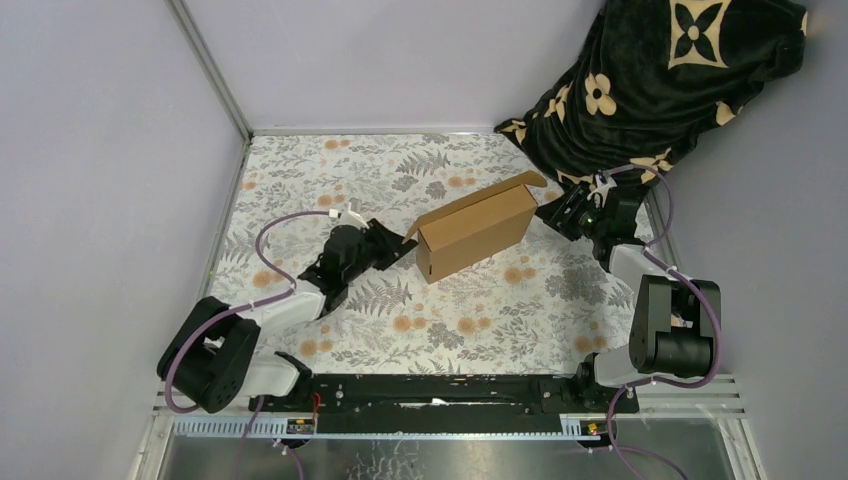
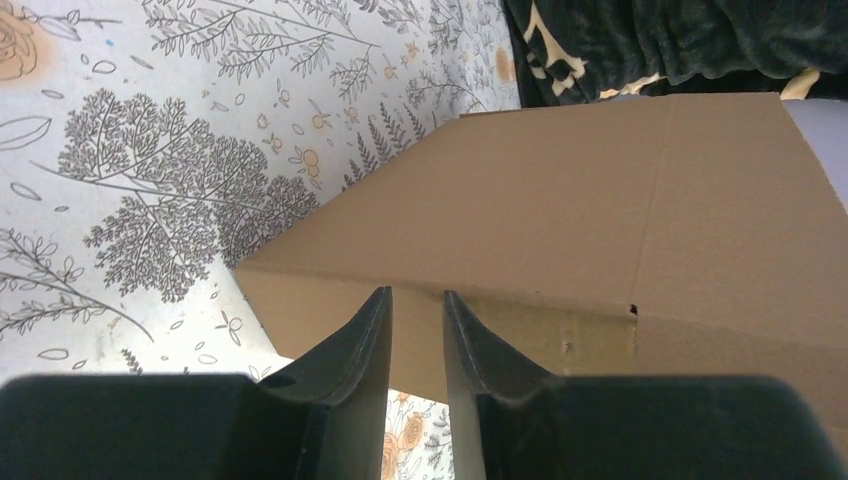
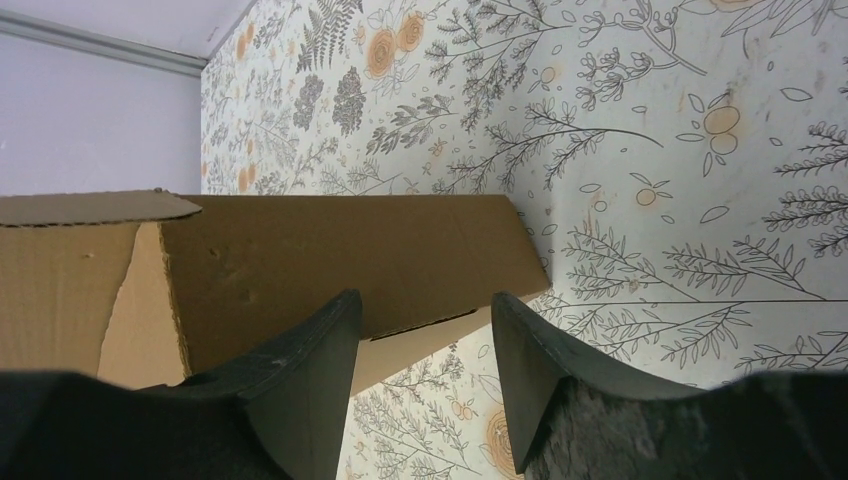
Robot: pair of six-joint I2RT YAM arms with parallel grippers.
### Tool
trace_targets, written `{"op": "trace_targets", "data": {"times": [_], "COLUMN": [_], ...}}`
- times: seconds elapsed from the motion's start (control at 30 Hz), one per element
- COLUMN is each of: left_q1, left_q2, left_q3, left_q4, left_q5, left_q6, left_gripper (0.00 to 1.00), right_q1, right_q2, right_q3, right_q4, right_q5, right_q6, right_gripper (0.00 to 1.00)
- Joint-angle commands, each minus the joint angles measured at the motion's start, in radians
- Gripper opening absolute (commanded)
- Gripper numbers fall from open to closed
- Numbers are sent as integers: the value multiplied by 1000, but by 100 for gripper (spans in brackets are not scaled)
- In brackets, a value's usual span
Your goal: Fold the paper box
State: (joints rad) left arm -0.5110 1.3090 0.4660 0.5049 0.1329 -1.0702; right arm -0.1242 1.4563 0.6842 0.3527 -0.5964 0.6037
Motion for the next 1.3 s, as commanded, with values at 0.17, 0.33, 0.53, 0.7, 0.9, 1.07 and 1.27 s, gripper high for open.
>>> {"op": "trace_targets", "data": {"times": [0.17,0.33,0.53,0.7,0.9,1.07,1.27], "left_q1": [-1,25,89,121,147,165,175], "left_q2": [37,56,69,91,131,168,192], "left_q3": [68,84,97,121,151,178,198], "left_q4": [42,38,33,28,26,33,37], "left_q5": [-59,-58,-29,-12,11,31,52], "left_q6": [40,54,73,92,107,113,115], "left_gripper": [31,31,31,31,31,31,31], "right_q1": [44,70,102,155,197,214,218], "right_q2": [-29,-53,-89,-111,-144,-167,-182], "right_q3": [3,-5,-17,-35,-64,-82,-88], "right_q4": [5,-24,-58,-70,-88,-101,-124], "right_q5": [-25,-13,-3,15,35,44,57], "right_q6": [-31,-49,-68,-74,-84,-93,-111], "right_gripper": [58,58,58,58,58,58,58]}}
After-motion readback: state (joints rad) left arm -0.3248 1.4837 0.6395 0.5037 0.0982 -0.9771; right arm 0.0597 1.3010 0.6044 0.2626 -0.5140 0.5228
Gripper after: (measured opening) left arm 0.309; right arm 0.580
